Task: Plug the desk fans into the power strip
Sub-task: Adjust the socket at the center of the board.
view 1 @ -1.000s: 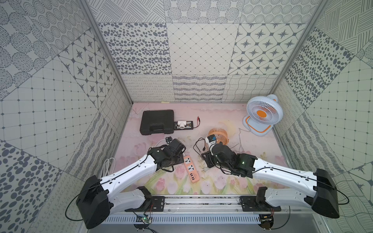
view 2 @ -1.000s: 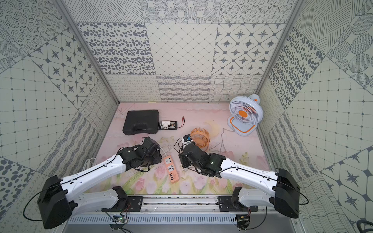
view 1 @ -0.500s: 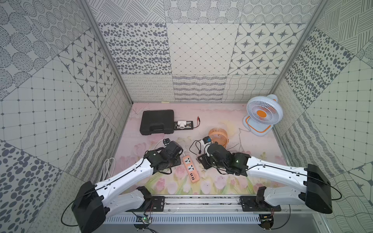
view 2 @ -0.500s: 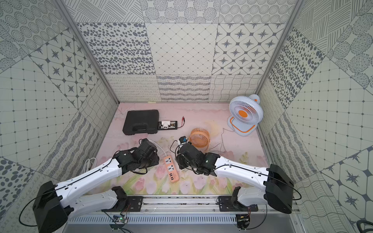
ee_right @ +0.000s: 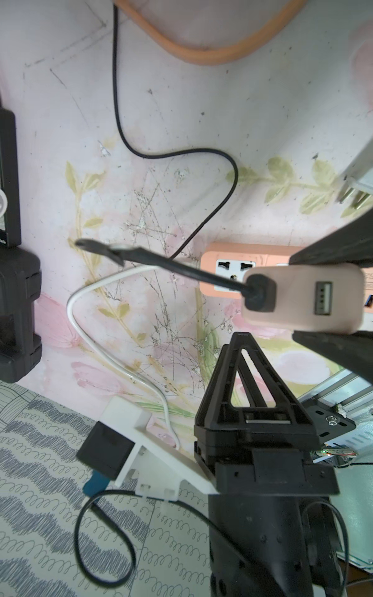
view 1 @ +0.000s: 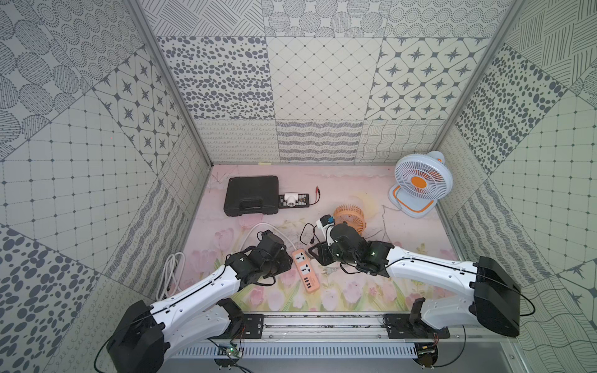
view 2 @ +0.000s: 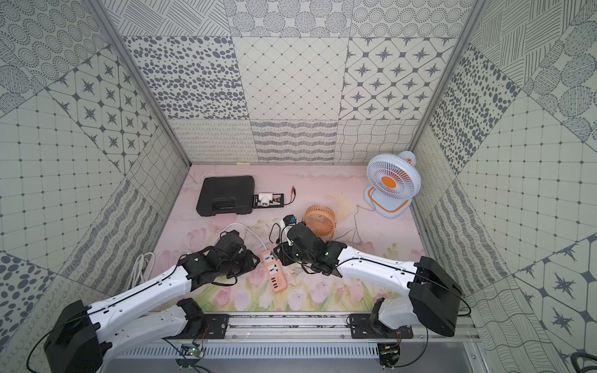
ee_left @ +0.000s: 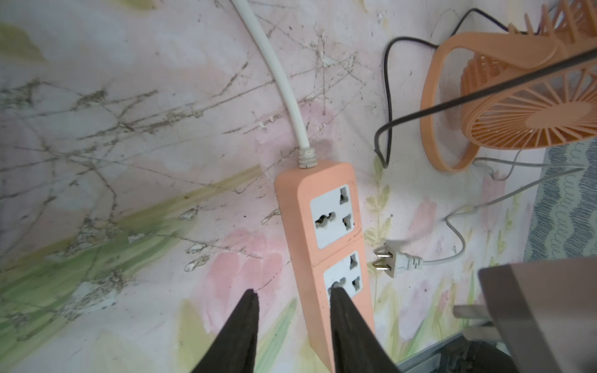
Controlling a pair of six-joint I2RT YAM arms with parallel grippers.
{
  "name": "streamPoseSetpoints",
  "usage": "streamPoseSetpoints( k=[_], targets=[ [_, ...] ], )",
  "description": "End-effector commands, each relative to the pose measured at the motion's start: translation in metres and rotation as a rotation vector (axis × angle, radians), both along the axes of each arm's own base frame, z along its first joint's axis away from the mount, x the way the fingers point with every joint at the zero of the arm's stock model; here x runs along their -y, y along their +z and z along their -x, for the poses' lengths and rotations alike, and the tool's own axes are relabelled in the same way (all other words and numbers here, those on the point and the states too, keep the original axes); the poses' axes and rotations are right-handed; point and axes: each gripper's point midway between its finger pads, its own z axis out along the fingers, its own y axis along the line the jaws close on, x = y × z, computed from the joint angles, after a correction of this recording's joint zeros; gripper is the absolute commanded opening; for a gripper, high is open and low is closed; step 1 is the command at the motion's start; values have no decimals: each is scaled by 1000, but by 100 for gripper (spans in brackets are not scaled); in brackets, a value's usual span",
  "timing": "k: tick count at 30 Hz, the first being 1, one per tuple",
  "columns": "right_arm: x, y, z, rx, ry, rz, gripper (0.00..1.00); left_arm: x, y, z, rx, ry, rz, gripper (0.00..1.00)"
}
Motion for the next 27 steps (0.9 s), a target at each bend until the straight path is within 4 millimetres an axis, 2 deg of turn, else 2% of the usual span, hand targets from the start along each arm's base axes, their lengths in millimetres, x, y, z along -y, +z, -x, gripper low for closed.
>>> streamPoseSetpoints(
  k=[1,4,7,11,14,17,20,23,27],
  targets=[
    [-1,4,-13,14,-35,-47,0,34,20,-11,39,-52,178,43],
    [22,3,-34,30,-129,-24,0,36,18,-12,34,-62,174,43],
    [39,14,-53,71,-186,-18,0,38,15,-13,27,-66,169,43],
    [53,40,-77,178,-239,47,0,38,10,-12,19,-68,164,43],
    [65,68,-91,266,-295,76,0,38,10,-14,22,-67,165,43],
    [62,81,-92,292,-286,37,0,39,12,-15,25,-66,166,43],
    [47,66,-82,254,-232,-17,0,38,10,-14,21,-64,160,43],
    [37,42,-71,236,-203,-7,0,38,9,-14,20,-66,160,43],
    [25,19,-59,237,-161,0,0,40,10,-15,21,-71,168,42]
  ],
)
